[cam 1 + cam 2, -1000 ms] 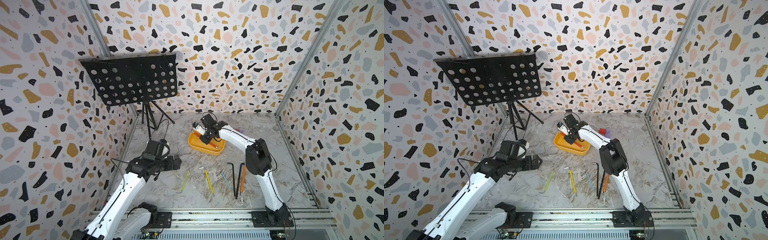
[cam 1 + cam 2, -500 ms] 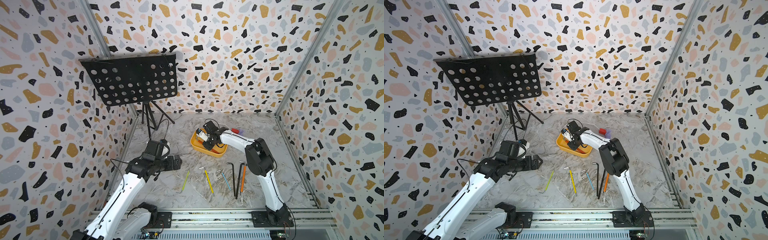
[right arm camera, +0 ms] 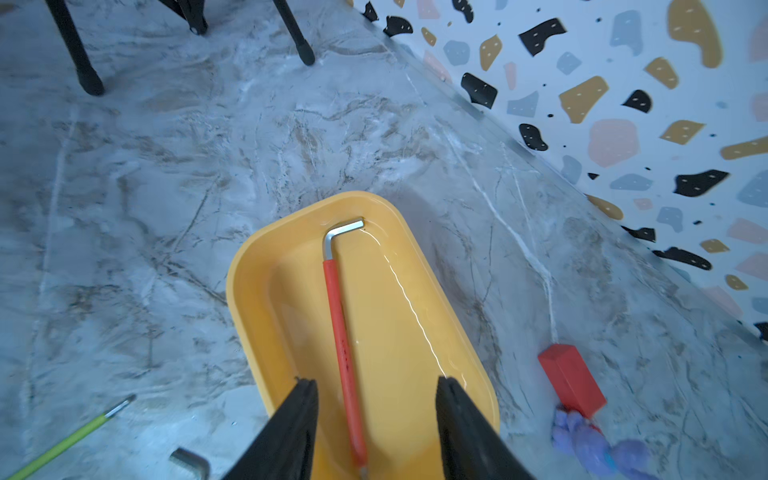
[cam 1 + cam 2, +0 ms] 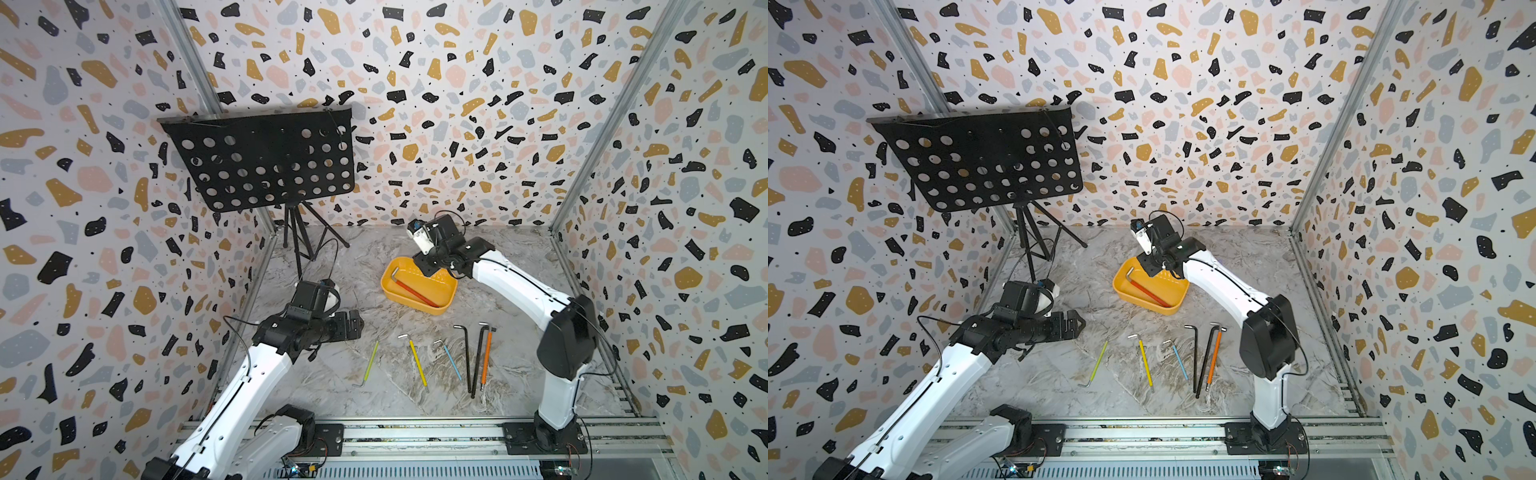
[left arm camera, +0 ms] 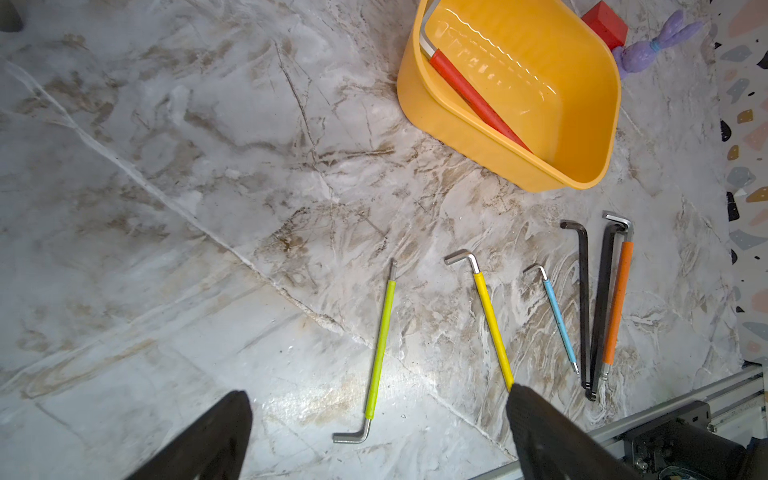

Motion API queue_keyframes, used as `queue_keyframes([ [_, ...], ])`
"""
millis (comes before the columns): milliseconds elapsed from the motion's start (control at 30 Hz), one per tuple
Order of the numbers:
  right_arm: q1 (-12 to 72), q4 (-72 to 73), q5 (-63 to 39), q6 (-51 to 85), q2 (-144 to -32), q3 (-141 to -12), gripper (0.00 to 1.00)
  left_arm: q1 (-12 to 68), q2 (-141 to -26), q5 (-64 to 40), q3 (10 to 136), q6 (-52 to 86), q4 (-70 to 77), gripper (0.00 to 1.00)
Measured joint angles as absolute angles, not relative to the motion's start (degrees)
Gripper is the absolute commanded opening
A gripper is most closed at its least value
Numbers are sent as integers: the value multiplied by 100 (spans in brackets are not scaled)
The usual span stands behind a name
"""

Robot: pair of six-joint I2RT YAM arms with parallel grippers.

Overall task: Put the hex key on the desktop into the storage box
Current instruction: Pick up the Allen key from the center of the board.

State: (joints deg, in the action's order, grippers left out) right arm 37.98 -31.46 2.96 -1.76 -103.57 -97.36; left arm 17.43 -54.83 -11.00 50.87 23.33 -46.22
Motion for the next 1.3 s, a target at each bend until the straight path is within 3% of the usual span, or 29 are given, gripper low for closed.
queue_keyframes([
  [400,3798,-3277,325,1323,-7579,-6025,51,1743,-5533,-1212,5087,2609,-4619,100],
  [600,3798,-3511,495,2045,-6722,-4875,52,1743,-5688,-1476,5074,2720,-4532,100],
  [833,3841,-3430,445,2838,-6810,-4219,49,1743,-5828,-1890,4858,2724,-4342,100],
  [1300,4158,-3000,502,3387,-7697,-4174,47,1743,-5857,-1905,4847,2722,-4318,100],
])
